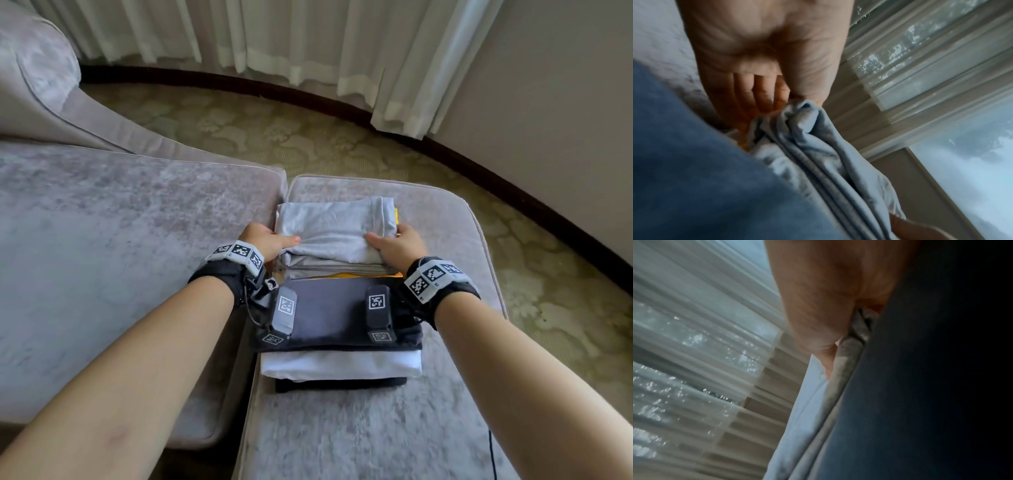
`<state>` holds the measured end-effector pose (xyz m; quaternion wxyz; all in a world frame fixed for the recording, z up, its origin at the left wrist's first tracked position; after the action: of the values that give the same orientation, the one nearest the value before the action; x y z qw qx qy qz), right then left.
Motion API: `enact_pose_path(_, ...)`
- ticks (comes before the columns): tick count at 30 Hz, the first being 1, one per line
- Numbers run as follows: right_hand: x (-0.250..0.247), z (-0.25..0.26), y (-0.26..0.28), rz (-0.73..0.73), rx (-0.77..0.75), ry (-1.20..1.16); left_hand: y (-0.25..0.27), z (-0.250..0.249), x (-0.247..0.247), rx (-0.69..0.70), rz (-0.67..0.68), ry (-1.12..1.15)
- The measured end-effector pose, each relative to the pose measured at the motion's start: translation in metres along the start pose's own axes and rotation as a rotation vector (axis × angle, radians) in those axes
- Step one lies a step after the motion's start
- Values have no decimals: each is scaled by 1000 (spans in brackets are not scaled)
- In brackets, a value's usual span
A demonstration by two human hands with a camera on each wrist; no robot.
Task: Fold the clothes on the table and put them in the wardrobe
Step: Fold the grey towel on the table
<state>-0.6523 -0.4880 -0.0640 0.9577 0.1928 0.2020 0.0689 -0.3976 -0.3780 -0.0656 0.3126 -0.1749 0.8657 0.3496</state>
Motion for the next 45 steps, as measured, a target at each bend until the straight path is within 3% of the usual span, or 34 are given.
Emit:
enact_pose_path(4, 2, 10, 8, -41, -10, 159, 12, 11, -6, -62, 44, -122)
enact_pose_path(10, -12, 29, 35, -130, 54, 289, 44, 11, -19, -64, 92, 95)
enact_pose_path(16, -1, 68, 92, -290, -66, 276, 93, 8, -33, -36, 117, 124)
enact_pose_path(19, 11, 67, 116, -253, -121, 211, 114, 12, -41, -16, 105, 181)
enact_pose_path(23, 26, 60, 144, -56, -259, 68, 129, 7, -51, 9, 78, 399)
enact_pose_path(26, 31, 50, 155, -32, -207, 50, 139, 6, -46, 35, 175, 436)
enact_pose_path(29, 42, 46, 150, -7, -70, -84, 133, 12, -57, 57, 137, 402)
enact_pose_path(32, 63, 41, 139, 67, 74, -307, 120, 17, -64, 63, 195, 431)
enact_pose_path(36, 97, 43, 126, 131, 166, -543, 84, 26, -70, 33, 128, 505)
enact_pose_path(40, 115, 45, 98, 80, 277, -701, 40, 27, -67, -11, 259, 490)
enact_pose_path(45, 120, 46, 88, -26, 458, -804, -21, -13, -102, 38, 253, 341)
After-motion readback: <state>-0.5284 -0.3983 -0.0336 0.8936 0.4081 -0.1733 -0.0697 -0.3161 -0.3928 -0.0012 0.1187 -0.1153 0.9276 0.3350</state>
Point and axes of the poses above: each hand's wrist, its own y-axis away from the middle knuckle, its own x-axis out of the palm, z = x × y, the point moved 6 cm from there along -y, towards the middle knuckle, and after that the axes turned 15 degrees about -y, right-handed, at the moved point
